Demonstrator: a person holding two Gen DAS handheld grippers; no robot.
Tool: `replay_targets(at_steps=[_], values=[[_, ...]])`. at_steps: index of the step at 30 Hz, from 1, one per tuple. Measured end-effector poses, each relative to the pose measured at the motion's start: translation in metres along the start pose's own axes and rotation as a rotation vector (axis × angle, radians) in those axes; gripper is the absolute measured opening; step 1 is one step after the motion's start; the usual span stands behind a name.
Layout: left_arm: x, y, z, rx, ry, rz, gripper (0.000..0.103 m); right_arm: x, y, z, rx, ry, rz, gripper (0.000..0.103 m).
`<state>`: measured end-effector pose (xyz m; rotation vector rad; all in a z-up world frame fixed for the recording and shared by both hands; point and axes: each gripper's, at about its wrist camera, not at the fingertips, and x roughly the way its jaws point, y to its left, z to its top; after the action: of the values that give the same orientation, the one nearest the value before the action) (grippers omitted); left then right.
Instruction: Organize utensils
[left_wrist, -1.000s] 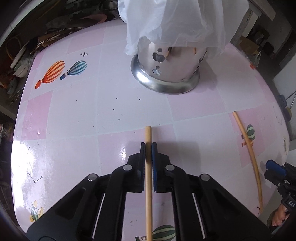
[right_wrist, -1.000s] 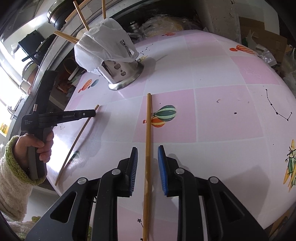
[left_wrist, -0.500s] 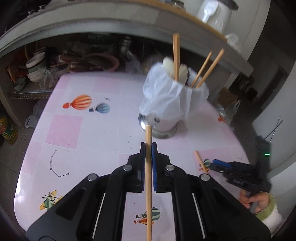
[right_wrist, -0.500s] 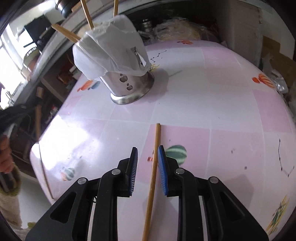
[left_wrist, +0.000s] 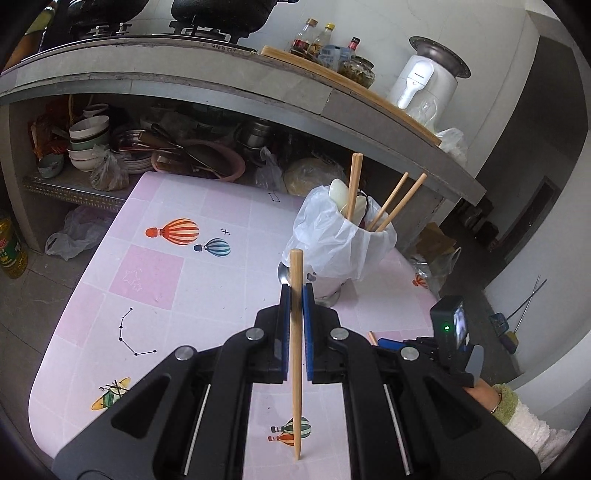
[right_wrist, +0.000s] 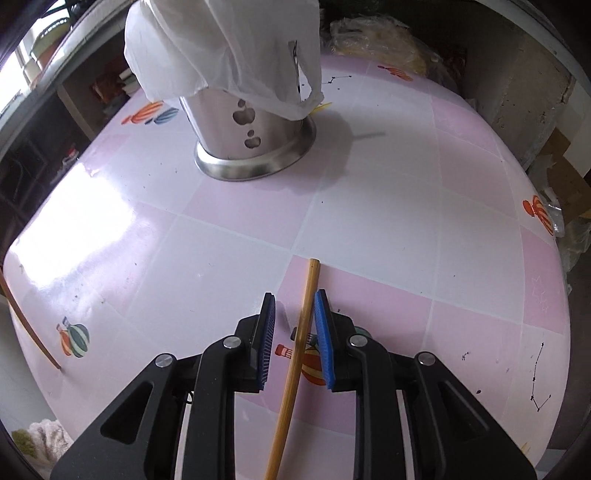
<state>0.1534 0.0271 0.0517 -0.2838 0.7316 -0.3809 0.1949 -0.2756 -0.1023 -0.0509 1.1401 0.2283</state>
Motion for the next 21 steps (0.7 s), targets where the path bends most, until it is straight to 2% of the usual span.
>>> replay_targets(at_steps=[8, 12, 21], values=[[-0.001, 0.005, 0.001, -0.006, -0.009, -0.017, 0.006, 0.002, 0.012, 0.001, -0.019, 0.004, -0.037, 0.012], [-0.001, 0.008, 0.001, -0.011, -0.011, -0.026, 0.006, 0.001, 0.019, 0.002, -0.047, 0.005, -0.081, 0.012], [0.000, 0.014, 0.002, -0.024, -0.011, -0.026, 0.006, 0.002, 0.012, 0.005, -0.015, 0.010, -0.071, 0.014]])
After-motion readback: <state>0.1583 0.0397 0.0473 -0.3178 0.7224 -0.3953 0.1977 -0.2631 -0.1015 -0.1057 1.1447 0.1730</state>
